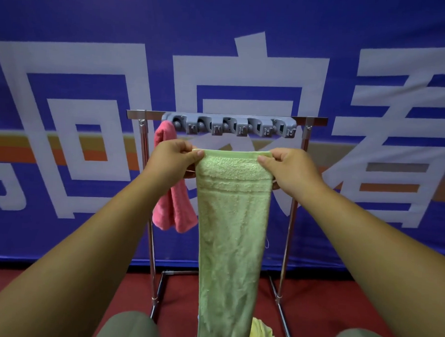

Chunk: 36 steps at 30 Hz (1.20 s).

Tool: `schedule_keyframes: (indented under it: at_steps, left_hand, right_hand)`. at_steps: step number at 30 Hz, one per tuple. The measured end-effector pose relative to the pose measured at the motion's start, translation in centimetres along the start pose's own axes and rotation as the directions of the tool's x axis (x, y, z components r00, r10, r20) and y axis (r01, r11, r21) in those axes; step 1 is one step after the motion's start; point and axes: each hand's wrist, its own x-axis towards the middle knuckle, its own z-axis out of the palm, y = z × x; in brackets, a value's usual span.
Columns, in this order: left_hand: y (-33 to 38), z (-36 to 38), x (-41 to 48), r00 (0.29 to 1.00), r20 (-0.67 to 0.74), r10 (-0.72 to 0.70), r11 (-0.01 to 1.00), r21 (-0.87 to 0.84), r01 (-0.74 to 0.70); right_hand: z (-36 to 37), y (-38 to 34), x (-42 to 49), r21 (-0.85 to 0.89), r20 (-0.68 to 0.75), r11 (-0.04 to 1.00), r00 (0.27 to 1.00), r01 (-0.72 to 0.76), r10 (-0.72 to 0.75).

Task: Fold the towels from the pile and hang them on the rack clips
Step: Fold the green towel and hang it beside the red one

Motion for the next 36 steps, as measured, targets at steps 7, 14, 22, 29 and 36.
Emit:
schedule_keyframes:
  at_steps: [7,14,22,29,36]
  left_hand:
    - [0.4,-0.1,0.5,1.0,-0.01,0.011,1.0,0.023,-0.011]
    - [-0.9,1.1,0.4,0.995,-0.047,-0.091,0.996,-0.006,0.091]
    - [-1.9,4.0,-1.6,0.981,-0.013,-0.194,0.969,-0.157,0.19]
    - [-2.0,6.4,-2.7,0.99,0.044,-0.135,0.984,-0.113,0.139]
    - [-2.3,8.1,-2.5,0.997,-0.002,-0.073,0.997,0.002,0.073]
  right_hand:
    - [0.9,-0.1,-0.1,0.1,-0.049,0.992,0.996,-0.074,0.079]
    - [2.9,-0.1,-0.6,0.168,-0.11,0.965,0.969,-0.201,0.221]
    - [3.8,0.4,-1.9,0.261,-0.051,0.914,0.941,-0.312,0.336]
    - [5.4,0.3,-2.4,0.25,-0.005,0.915,0.944,-0.317,0.329]
    - [6.2,0.4,-2.7,0.226,0.074,0.929,0.956,-0.294,0.285]
